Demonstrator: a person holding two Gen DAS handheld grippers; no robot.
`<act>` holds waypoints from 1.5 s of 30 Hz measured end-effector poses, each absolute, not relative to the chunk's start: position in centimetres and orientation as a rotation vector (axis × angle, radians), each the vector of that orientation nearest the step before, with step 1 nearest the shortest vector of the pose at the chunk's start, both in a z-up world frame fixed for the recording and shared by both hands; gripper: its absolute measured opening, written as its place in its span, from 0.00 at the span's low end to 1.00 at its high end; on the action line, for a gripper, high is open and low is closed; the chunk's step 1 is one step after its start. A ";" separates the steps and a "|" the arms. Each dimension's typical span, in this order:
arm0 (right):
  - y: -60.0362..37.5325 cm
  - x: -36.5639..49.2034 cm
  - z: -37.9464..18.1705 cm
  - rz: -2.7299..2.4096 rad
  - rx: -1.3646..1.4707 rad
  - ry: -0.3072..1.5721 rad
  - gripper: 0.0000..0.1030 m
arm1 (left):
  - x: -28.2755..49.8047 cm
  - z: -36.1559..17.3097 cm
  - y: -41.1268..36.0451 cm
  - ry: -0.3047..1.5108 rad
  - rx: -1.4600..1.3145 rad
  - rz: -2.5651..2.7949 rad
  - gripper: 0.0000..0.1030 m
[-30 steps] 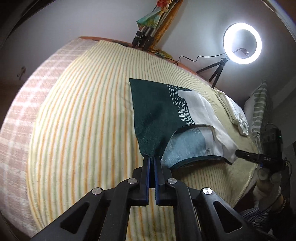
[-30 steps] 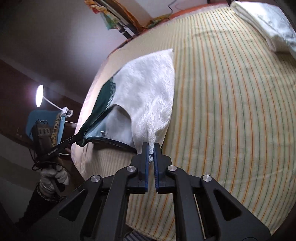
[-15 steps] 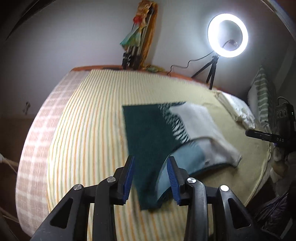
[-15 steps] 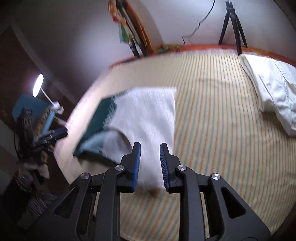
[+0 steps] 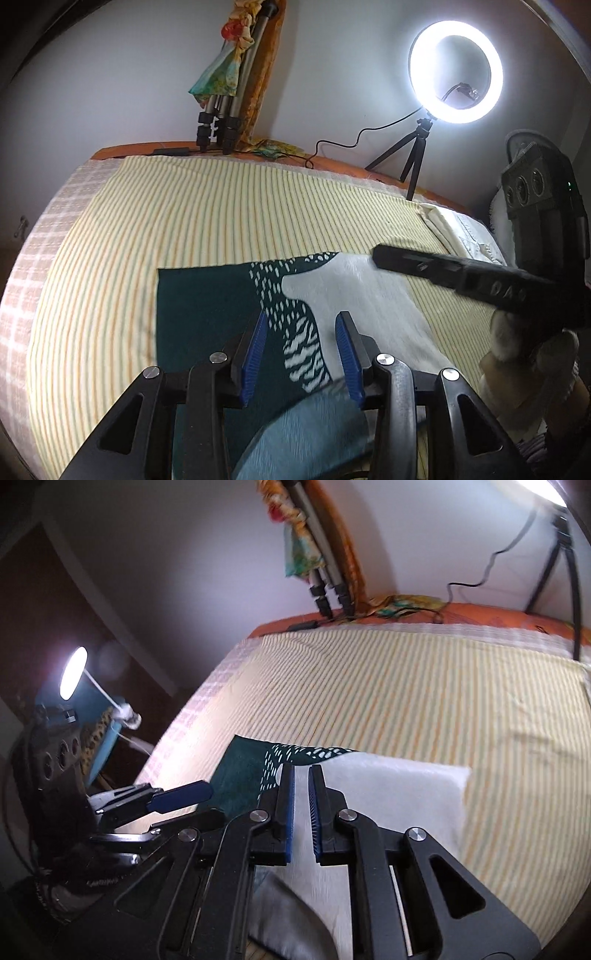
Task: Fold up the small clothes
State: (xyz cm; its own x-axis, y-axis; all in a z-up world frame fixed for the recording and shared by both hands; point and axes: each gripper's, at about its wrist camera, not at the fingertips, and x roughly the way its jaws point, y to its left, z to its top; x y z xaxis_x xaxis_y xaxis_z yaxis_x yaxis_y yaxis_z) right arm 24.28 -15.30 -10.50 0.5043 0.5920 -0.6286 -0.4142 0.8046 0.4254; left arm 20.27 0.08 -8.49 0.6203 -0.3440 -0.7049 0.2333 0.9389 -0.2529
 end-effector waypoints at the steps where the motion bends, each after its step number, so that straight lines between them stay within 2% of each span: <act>1: -14.6 24.8 -11.0 0.608 0.210 0.860 0.09 | 20.8 -8.7 -0.2 0.839 -0.134 -0.334 0.38; 9: -14.3 28.0 -16.2 0.531 0.199 0.980 0.09 | 24.4 -12.6 -1.0 0.929 -0.099 -0.306 0.38; 11: -14.5 27.9 -16.6 0.525 0.185 0.962 0.06 | 24.5 -13.6 -0.7 0.937 -0.103 -0.300 0.38; 15: -14.6 27.6 -16.0 0.524 0.138 0.963 0.06 | 24.2 -13.2 -0.7 0.940 -0.081 -0.302 0.37; 20: -17.6 26.5 -13.7 0.553 0.252 0.934 0.06 | 23.1 -11.5 0.8 0.921 -0.133 -0.307 0.37; 22: -18.0 25.7 -13.1 0.565 0.233 0.926 0.06 | 22.2 -10.6 1.3 0.905 -0.135 -0.319 0.41; 25: -18.3 25.0 -13.8 0.520 0.169 0.950 0.08 | 21.0 -9.5 2.3 0.882 -0.140 -0.317 0.47; 29: -19.3 24.7 -16.1 0.482 0.110 1.018 0.08 | 19.3 -9.0 3.7 0.867 -0.140 -0.305 0.48; 33: -20.8 24.0 -15.5 0.459 0.099 1.021 0.08 | 17.7 -9.4 4.8 0.878 -0.081 -0.273 0.49; 34: -21.4 23.8 -15.1 0.455 0.111 1.014 0.11 | 17.3 -9.5 5.4 0.881 -0.088 -0.265 0.52; 36: -23.0 23.3 -14.5 0.448 0.160 1.003 0.31 | 16.5 -9.5 6.7 0.888 -0.129 -0.252 0.63; 37: -23.9 23.1 -14.2 0.447 0.192 0.993 0.52 | 16.0 -9.5 7.6 0.892 -0.171 -0.245 0.66; 38: -24.8 22.8 -14.0 0.452 0.230 0.981 0.61 | 15.7 -9.5 8.4 0.896 -0.219 -0.244 0.67; 45: -29.7 22.3 -16.9 0.527 0.566 1.063 0.61 | 14.4 -12.1 12.0 0.999 -0.564 -0.269 0.67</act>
State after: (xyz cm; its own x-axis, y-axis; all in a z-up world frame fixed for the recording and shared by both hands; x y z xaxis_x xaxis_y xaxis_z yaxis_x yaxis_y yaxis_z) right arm 22.32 -29.75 -16.86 0.3923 0.6476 -0.6532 -0.1275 0.7416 0.6587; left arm 14.41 12.01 -12.06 0.5240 -0.4618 -0.7156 -0.0393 0.8262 -0.5620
